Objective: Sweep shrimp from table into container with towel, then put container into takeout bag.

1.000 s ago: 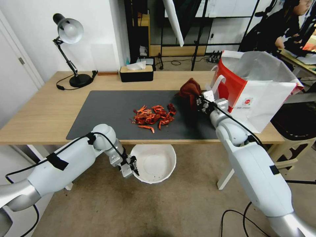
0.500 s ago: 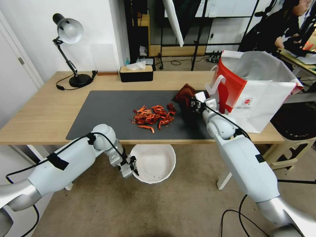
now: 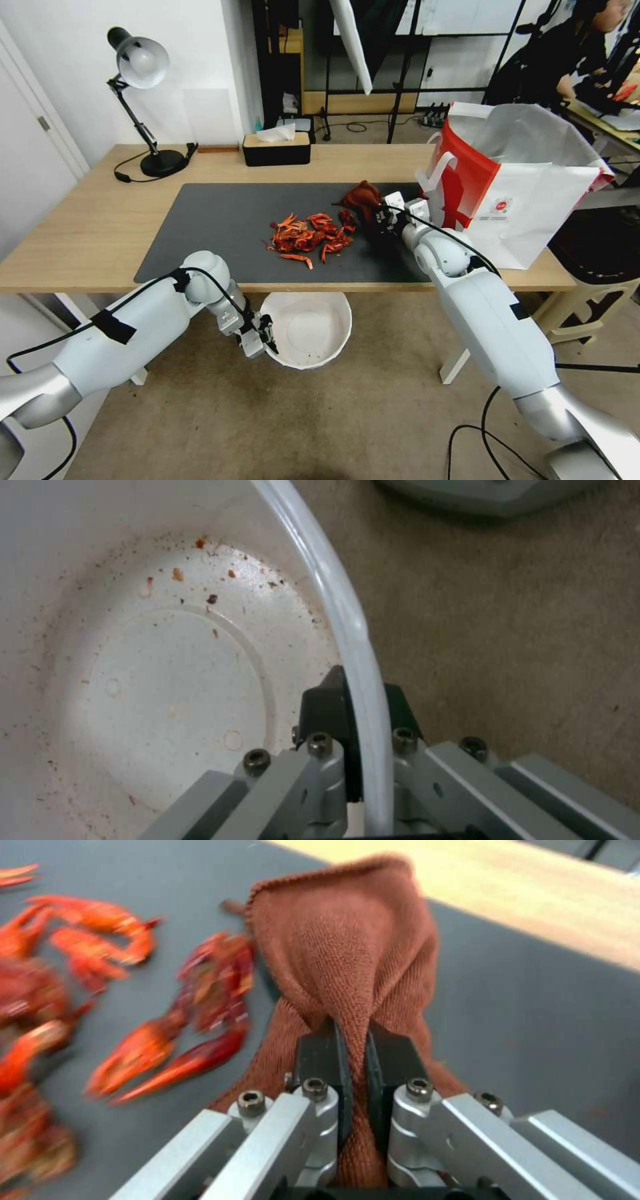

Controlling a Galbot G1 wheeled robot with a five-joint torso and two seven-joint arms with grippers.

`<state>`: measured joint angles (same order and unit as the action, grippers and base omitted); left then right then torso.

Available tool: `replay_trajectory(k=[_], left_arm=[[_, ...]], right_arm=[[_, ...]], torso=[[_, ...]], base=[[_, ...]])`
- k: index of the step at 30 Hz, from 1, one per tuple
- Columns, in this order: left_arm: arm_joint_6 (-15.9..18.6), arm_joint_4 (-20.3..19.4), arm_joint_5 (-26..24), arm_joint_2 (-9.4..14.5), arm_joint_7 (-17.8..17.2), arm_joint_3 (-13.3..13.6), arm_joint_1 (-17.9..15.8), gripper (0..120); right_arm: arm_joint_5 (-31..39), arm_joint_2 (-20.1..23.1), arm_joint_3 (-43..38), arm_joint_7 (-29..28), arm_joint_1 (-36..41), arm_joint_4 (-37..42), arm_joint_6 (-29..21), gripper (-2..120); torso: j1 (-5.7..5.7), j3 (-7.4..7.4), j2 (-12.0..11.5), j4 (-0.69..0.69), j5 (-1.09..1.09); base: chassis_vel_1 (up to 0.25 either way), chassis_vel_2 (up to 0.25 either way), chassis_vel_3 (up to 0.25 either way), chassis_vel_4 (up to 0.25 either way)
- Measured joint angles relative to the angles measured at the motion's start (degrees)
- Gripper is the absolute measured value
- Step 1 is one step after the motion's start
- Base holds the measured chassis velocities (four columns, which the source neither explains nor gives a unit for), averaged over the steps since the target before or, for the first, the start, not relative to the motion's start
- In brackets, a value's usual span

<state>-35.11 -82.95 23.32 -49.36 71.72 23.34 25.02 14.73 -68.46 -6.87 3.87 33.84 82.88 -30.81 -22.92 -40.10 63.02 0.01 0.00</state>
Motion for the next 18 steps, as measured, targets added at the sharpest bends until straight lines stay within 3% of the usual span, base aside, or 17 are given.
replay_trajectory(k=[7, 18], left_arm=[[-0.19, 0.05, -0.12, 0.26, -0.24, -0.43, 0.29, 0], [-0.53, 0.96, -0.13, -0.02, -0.54, -0.70, 0.27, 0]], right_arm=[[2.71, 1.81, 0.61, 6.72, 0.87, 1.57, -2.10, 2], [7.56, 4.96, 1.85, 9.73, 3.68, 5.77, -2.63, 2]], torso=[[0.01, 0.00, 0.00, -0.01, 0.00], [0.00, 0.01, 0.00, -0.01, 0.00]], base=[[0.000, 0.000, 0.000, 0.000], [0.000, 0.000, 0.000, 0.000]])
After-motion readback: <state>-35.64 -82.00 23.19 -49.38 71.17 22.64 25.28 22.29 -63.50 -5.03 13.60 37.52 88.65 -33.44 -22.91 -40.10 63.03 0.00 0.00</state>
